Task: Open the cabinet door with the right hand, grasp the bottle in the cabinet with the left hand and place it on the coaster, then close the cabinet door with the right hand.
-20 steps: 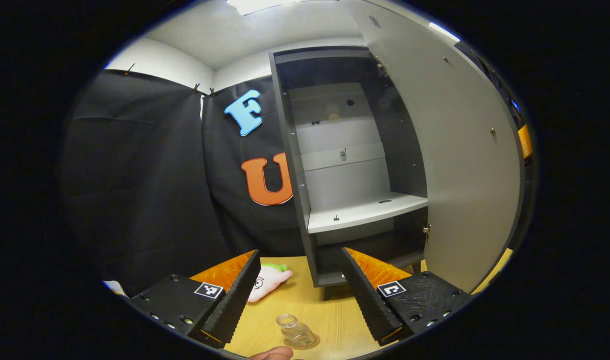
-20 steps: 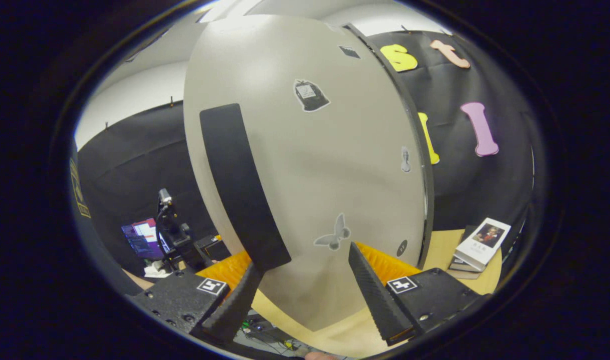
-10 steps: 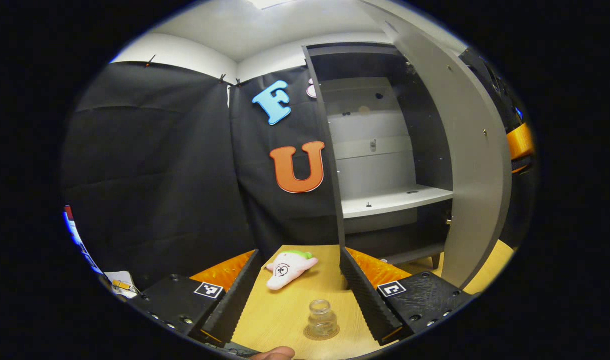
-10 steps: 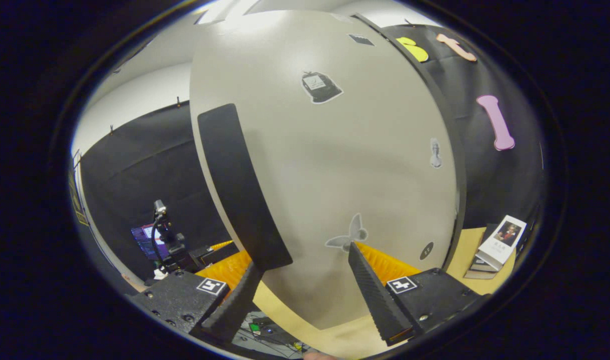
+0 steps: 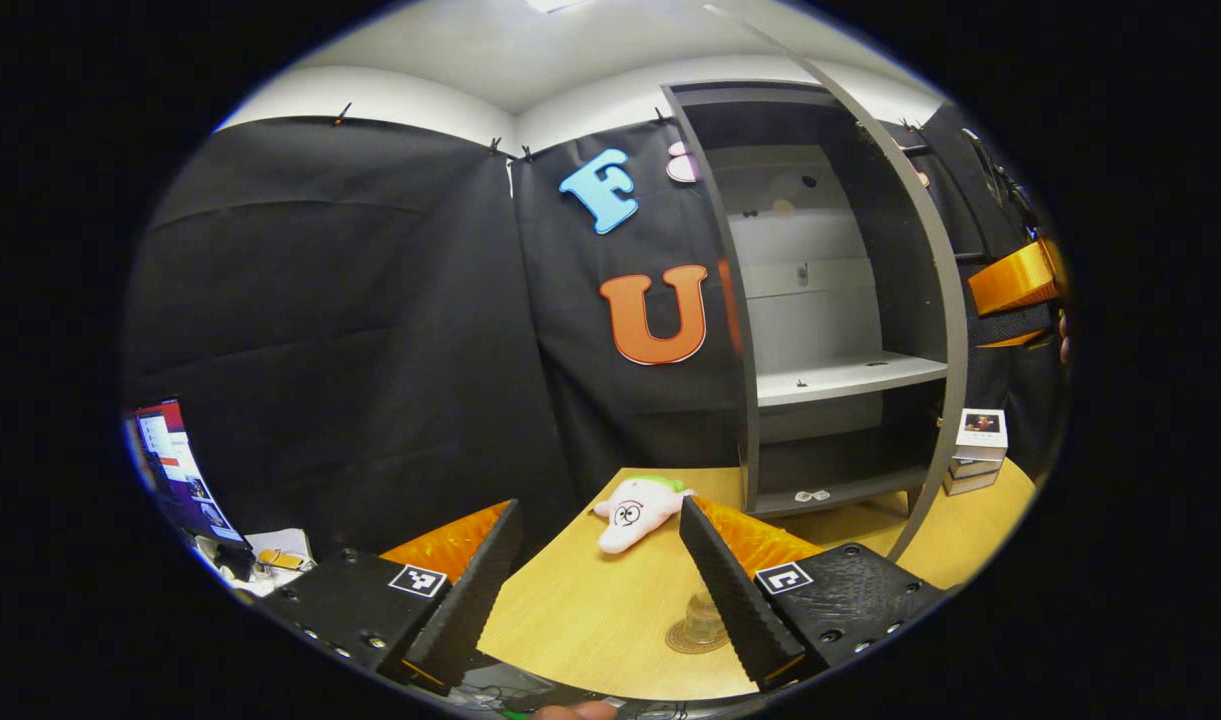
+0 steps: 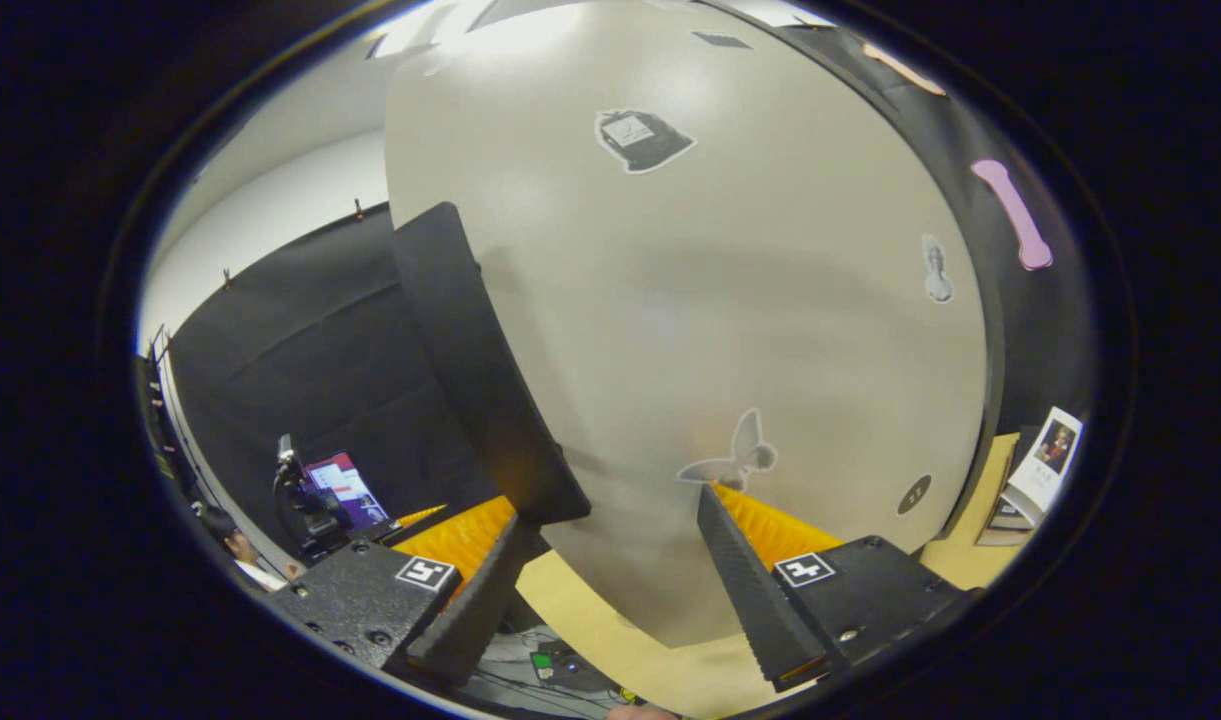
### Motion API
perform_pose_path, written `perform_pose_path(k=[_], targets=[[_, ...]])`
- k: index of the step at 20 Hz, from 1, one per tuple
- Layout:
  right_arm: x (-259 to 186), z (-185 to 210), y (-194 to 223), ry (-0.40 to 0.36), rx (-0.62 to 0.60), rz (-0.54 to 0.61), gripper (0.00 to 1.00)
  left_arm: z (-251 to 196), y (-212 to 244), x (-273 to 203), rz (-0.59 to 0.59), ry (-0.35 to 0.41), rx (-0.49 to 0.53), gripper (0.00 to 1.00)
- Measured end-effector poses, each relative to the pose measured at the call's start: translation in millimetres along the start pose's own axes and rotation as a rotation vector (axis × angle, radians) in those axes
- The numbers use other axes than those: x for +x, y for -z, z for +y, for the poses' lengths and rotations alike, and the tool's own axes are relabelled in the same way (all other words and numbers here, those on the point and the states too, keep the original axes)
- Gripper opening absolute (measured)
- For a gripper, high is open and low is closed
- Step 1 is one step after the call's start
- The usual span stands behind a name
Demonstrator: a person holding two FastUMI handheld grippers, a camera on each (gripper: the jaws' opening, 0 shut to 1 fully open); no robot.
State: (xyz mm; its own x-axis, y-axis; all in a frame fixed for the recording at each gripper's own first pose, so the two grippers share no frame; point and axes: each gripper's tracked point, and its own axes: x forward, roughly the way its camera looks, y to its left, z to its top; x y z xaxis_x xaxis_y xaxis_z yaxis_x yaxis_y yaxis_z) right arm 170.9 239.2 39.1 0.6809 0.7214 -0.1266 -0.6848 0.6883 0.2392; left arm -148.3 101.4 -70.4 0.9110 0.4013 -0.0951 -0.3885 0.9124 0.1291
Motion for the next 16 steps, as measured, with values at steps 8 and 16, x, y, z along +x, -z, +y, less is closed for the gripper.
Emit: perform_pose_path(k=[8,16], targets=[[0,-7,-9,0.085,0.018,-0.012,0.99,-25,-6,17,-0.010,0.082,-0.012,0.96],[14,-44,-32,0.353,-0.004,-0.146,0.99,-69,-35,25,-0.051,0.296,-0.049,0.96]])
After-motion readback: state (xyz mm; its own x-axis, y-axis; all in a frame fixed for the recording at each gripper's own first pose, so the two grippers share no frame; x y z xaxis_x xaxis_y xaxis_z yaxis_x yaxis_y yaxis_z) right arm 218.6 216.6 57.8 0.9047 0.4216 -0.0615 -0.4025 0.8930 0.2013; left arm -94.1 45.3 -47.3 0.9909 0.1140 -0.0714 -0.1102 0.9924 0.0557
